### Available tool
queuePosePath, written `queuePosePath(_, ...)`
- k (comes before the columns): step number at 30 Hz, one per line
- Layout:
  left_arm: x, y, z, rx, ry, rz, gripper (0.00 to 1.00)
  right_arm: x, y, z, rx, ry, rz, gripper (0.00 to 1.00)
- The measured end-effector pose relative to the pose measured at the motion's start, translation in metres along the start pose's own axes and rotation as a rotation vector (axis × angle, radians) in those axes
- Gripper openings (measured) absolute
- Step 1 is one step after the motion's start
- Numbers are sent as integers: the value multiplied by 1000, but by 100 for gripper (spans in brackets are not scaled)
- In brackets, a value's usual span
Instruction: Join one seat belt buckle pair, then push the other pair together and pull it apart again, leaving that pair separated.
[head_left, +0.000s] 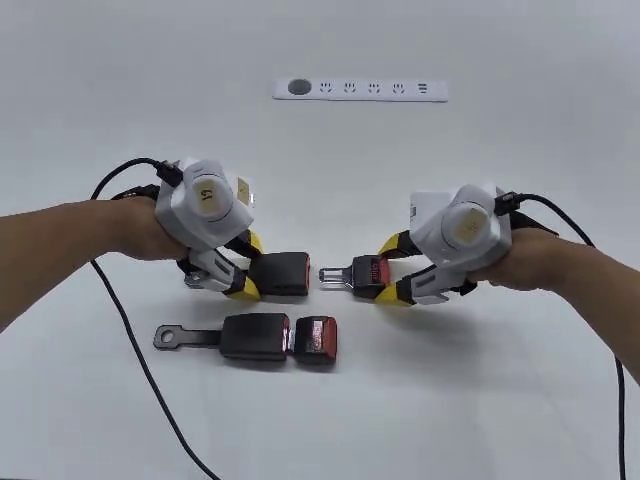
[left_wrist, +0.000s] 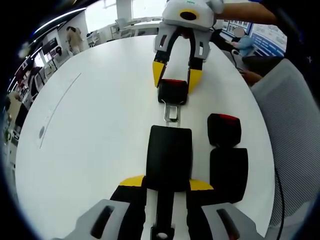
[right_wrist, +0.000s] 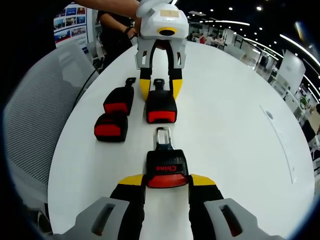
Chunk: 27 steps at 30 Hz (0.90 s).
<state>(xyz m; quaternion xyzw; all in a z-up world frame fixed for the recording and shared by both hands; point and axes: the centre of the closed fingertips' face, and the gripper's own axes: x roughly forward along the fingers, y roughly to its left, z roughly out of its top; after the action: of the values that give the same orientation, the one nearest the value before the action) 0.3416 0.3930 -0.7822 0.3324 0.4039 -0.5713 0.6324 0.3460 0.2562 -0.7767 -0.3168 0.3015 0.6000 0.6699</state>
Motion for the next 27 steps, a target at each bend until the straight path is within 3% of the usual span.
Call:
queuePosePath(9,-1,-3,3,3,-2,1,31,-8,0,-10,2,16,3,30)
queuePosePath(22,0,2,-1,21,1,-5,32,-18,-1,-23,7,34,1,31)
queuePosePath(27,-1,-2,3,10,-7,2,32,-19,1,-29,0,51,-3,31)
